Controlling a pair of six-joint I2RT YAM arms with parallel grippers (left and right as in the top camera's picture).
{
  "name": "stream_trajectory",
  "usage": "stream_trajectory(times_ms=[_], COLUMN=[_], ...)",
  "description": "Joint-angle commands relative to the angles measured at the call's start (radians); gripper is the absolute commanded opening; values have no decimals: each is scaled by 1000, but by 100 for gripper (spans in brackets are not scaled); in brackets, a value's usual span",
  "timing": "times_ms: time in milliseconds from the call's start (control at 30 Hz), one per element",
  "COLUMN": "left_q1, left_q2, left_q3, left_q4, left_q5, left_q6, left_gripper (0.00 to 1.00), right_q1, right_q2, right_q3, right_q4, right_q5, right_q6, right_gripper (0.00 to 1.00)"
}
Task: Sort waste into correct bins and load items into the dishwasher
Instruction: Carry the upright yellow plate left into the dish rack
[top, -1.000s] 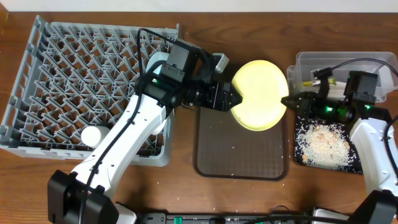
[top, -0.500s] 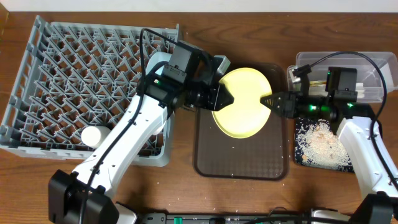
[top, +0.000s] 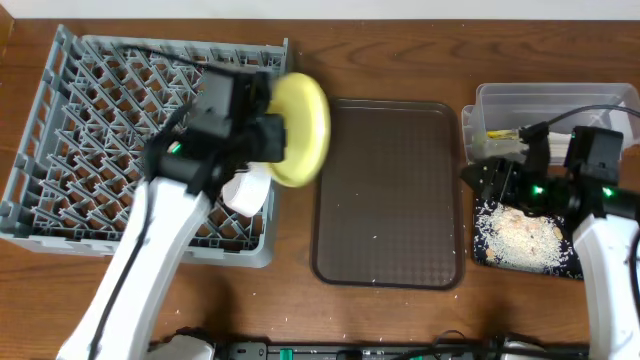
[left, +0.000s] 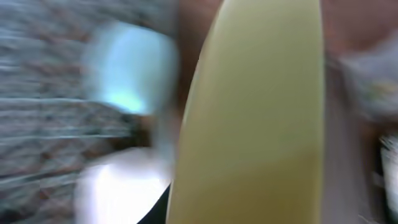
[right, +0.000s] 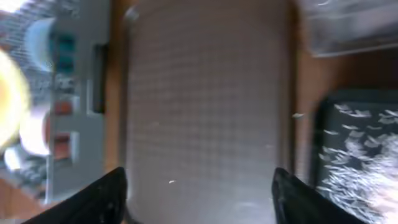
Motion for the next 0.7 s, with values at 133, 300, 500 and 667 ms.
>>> stream_trajectory(times_ms=[133,300,500,667], left_q1=[2,2,9,50], left_q2=[-37,66,218,308], left_q3=[16,3,3,3], left_q4=[-45,-29,32,89], left_q5=[-593,-695,-691,-591], left_q6=[261,420,439,432], left_gripper=[7,7,7,8], right_q1=[8,8,8,8], right_q2=[-39,-34,-34,-34], right_q3=[2,2,2,2], right_q4=[16,34,30,30], right_q5=[121,121,121,121], right_q6=[29,47,47,47], right_gripper=[84,85,86,87])
